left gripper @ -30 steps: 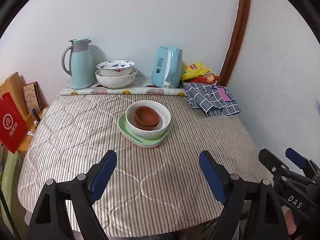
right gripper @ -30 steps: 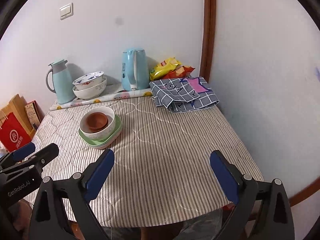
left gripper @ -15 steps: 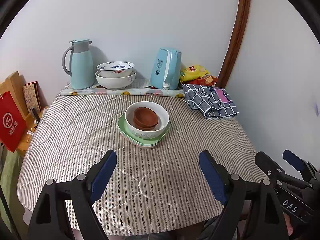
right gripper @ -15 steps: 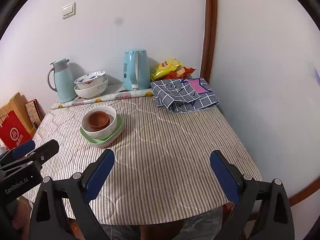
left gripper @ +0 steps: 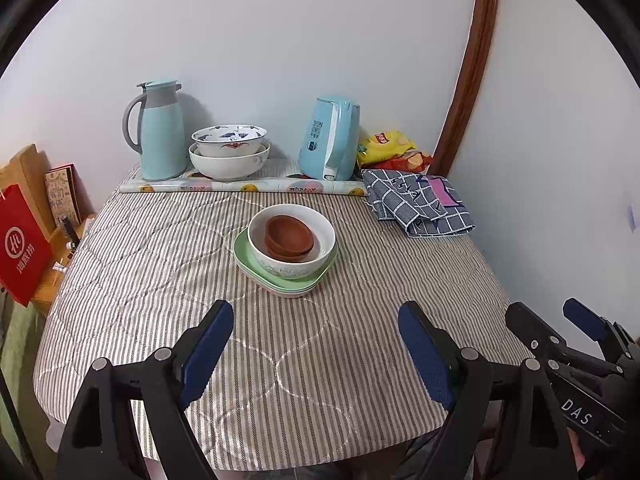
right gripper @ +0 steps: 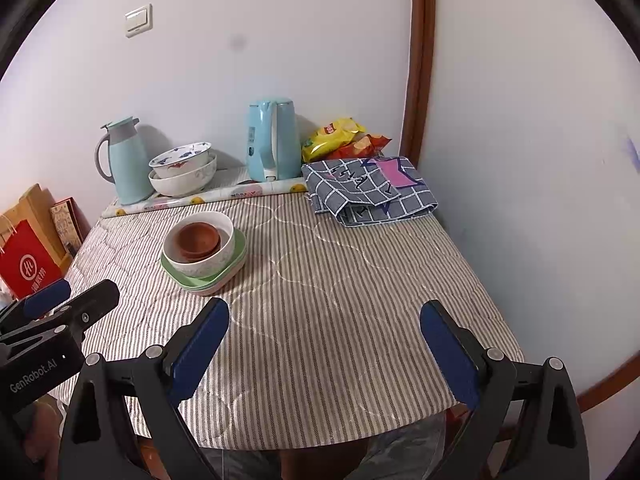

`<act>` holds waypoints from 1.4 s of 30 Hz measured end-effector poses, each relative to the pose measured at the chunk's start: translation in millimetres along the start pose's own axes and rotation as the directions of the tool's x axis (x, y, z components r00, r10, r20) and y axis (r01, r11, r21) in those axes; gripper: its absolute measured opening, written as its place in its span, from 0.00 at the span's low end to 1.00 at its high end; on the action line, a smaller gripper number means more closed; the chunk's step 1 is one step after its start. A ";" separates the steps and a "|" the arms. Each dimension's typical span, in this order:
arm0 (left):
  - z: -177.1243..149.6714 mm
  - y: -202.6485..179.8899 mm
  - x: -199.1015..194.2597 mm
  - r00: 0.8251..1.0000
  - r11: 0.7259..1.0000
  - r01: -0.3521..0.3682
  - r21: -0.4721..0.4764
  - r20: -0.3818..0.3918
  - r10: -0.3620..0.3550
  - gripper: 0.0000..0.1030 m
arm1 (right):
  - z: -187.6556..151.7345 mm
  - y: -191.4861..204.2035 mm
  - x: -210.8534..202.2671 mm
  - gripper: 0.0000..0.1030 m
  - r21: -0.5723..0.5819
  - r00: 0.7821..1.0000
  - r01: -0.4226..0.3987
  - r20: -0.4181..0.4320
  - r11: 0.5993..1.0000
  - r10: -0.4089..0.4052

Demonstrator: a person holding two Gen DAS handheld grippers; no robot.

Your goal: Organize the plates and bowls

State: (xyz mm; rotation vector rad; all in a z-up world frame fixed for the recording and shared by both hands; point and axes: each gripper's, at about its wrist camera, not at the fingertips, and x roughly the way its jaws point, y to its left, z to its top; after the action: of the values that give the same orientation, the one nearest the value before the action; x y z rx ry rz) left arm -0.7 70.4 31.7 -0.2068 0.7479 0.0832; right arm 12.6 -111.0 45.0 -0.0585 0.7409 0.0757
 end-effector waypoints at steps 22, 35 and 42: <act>-1.3 -3.2 -1.9 1.000 1.000 -0.007 0.007 0.006 0.007 0.81 | 0.1 -3.5 -2.7 0.93 0.012 1.000 -0.001 0.005 1.000 0.001; -2.0 -3.8 -1.7 1.000 1.000 -0.009 0.008 0.010 0.009 0.81 | 1.1 -5.0 -2.5 0.93 0.017 1.000 -0.002 0.007 1.000 0.002; -2.3 -4.6 -2.2 1.000 1.000 -0.007 0.008 0.008 0.007 0.81 | 0.7 -5.4 -3.4 0.93 0.019 1.000 -0.001 0.008 1.000 0.001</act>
State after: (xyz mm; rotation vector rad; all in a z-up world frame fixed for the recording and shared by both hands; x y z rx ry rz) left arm -3.1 65.4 32.4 -0.1965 0.7406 0.0875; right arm 11.0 -116.5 48.0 -0.0396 0.7337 0.0700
